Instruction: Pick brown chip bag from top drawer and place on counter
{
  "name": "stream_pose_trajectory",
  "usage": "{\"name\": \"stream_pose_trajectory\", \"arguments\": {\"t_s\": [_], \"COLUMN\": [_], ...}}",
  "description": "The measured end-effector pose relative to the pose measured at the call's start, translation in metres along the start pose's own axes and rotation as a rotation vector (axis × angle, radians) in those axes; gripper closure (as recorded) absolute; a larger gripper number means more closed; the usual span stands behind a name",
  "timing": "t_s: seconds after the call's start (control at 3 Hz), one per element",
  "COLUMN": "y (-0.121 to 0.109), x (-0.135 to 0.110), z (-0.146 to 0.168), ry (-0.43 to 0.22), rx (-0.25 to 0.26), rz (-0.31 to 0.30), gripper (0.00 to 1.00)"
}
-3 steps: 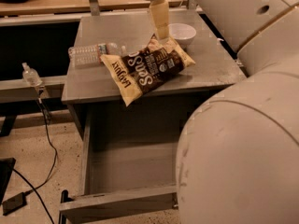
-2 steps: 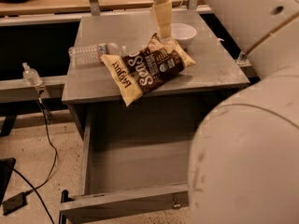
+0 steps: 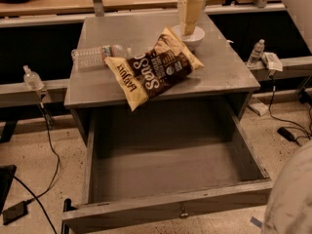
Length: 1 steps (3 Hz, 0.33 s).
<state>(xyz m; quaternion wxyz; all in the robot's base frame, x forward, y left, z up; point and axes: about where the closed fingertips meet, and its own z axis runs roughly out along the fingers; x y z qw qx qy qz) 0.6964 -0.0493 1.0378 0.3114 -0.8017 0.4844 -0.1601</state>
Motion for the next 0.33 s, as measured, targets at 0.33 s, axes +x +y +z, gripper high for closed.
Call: {"name": "stream_pose_trajectory", "arguments": {"t_s": [0.33], "y": [0.0000], "x": [0.0000], "z": [0.0001], "ry": [0.000], "rx": [0.000], "rz": [0.000], "gripper": [0.00]}}
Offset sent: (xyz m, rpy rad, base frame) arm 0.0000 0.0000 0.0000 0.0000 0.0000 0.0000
